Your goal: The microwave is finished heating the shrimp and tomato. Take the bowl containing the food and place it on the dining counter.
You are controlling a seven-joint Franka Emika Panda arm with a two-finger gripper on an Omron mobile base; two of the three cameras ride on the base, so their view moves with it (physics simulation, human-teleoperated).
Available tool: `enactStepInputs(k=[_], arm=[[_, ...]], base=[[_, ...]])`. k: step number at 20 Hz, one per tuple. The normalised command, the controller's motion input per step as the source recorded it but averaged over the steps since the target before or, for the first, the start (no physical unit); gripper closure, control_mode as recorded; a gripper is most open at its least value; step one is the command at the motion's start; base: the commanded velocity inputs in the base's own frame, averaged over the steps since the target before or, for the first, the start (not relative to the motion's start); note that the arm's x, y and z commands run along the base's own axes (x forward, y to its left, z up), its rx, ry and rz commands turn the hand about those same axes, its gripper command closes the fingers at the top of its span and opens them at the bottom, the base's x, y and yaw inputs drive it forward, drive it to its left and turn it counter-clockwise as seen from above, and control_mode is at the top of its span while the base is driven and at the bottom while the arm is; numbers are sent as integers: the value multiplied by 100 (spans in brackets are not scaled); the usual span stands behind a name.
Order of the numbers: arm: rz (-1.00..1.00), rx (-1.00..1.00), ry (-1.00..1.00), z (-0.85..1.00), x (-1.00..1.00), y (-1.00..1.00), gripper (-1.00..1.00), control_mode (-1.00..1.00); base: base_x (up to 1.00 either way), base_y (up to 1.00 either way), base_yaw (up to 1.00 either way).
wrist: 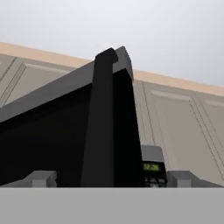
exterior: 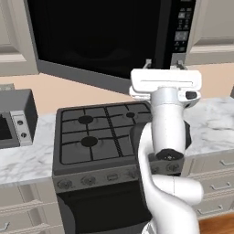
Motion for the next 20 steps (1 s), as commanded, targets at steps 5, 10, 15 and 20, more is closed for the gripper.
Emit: enactStepInputs(k=[5, 10, 15, 20], arm=[[0, 0, 0, 1, -1, 14, -100, -100], [0, 0, -1, -1, -83, -79, -100, -100], [6, 0, 0, -3, -100, -100, -100, -100], [29, 0, 9, 1, -74, -99, -100, -100]], base=[[0, 0, 0], [0, 0, 0], [0, 0, 0], [0, 0, 0]])
